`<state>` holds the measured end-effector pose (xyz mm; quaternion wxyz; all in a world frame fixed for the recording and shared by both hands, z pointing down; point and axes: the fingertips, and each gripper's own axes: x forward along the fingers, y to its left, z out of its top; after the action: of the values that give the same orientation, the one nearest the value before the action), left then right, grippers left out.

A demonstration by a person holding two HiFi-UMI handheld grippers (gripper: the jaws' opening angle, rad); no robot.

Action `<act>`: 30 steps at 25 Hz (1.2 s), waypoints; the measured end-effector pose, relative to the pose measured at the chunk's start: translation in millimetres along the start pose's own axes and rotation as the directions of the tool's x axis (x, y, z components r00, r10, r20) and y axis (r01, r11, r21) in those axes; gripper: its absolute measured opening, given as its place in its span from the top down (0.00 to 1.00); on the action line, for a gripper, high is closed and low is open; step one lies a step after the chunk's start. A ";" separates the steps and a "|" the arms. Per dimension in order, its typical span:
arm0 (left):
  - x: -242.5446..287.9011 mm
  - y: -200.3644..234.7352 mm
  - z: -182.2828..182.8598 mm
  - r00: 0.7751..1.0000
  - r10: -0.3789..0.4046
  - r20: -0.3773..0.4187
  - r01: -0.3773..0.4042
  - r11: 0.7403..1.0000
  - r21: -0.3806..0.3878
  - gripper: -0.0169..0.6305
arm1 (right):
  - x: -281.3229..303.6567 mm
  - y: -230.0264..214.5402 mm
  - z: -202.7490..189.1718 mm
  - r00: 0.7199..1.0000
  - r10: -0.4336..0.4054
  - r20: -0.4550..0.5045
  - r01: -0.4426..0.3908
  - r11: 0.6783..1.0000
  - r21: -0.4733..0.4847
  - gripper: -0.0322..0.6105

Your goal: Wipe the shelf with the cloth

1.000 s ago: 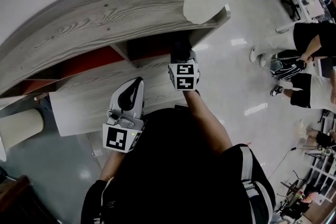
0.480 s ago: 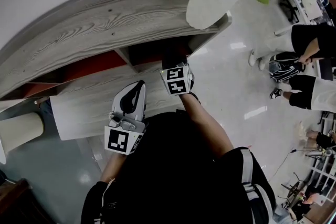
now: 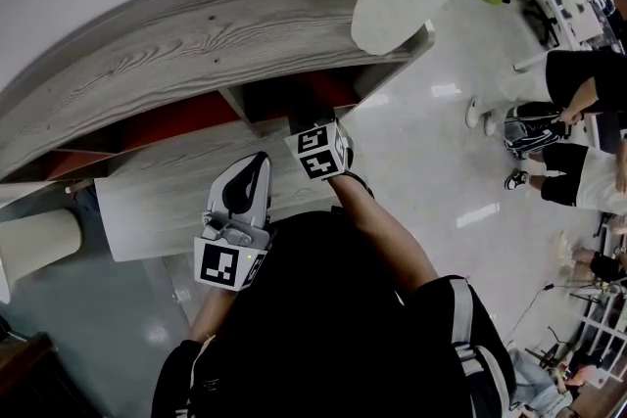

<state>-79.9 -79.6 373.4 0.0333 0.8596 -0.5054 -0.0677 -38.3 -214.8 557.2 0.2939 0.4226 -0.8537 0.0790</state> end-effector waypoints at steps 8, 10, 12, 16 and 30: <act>-6.2 1.3 0.4 1.000 0.019 0.001 -0.019 1.000 -0.004 0.97 | 6.9 27.2 7.8 0.998 0.057 0.001 -0.057 0.996 -0.072 0.87; -8.4 1.9 0.9 1.000 0.025 0.004 -0.025 1.000 -0.001 0.97 | 8.1 34.7 9.3 0.997 0.077 0.003 -0.077 0.993 -0.094 0.87; -10.6 2.7 1.4 1.000 0.031 0.007 -0.031 1.000 0.001 0.97 | 8.8 40.3 10.1 0.995 0.097 0.004 -0.096 0.989 -0.110 0.87; -14.3 5.3 3.2 0.999 0.044 0.015 -0.044 0.999 0.001 0.97 | 9.2 50.8 10.9 0.990 0.140 0.005 -0.138 0.980 -0.146 0.87; -15.3 6.7 6.1 0.999 0.040 0.025 -0.040 0.999 -0.002 0.97 | -3.7 96.2 6.8 0.938 0.347 -0.030 -0.340 0.897 -0.283 0.87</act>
<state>-93.9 -69.4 369.5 0.0292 0.8484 -0.5227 -0.0781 -113.4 -154.3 560.4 0.3237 0.2196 -0.9203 0.0016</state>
